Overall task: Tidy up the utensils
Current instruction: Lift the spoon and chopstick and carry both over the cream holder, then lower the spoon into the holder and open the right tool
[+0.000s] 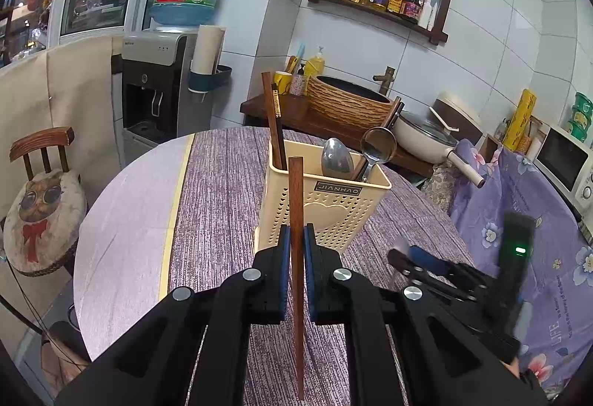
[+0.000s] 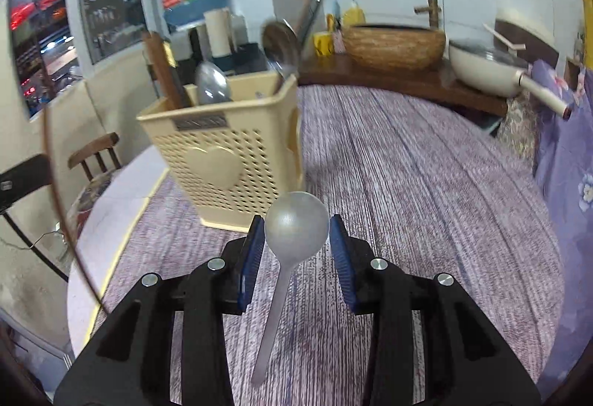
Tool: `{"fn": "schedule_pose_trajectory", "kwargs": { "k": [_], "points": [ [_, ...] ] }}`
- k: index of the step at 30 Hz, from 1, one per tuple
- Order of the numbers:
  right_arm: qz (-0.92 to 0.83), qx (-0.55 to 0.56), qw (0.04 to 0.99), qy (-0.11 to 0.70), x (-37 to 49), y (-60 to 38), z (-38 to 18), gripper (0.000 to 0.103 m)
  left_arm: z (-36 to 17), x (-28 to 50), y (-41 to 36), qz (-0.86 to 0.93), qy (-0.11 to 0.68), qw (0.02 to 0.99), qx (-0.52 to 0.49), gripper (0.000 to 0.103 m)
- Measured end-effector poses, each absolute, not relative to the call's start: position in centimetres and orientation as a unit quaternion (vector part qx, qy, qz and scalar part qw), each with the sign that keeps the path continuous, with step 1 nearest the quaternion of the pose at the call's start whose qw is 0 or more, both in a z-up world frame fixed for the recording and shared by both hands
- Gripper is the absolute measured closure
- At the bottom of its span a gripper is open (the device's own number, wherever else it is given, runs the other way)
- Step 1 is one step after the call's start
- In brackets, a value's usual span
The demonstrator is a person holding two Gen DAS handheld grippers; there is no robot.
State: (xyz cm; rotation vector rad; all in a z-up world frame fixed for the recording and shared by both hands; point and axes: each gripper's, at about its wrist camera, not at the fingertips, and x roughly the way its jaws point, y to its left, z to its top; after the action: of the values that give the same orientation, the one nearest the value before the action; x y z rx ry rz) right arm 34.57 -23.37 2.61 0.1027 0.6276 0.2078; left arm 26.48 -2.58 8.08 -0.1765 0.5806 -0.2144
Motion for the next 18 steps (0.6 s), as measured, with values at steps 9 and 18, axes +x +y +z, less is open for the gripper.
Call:
{"fn": "schedule_pose_trajectory", "kwargs": {
  "k": [9,18],
  "points": [
    [0.135,0.025,0.953,0.272,30.3,-22.7,5.5,0.066,8.1,26.3,-2.5,-0.094,0.284,0.95,-0.086,0.095],
    [0.139,0.017,0.956,0.257,29.9,-22.7,6.6,0.066,9.0,25.7,-2.5,-0.102,0.276,0.952,-0.086,0.095]
  ]
}}
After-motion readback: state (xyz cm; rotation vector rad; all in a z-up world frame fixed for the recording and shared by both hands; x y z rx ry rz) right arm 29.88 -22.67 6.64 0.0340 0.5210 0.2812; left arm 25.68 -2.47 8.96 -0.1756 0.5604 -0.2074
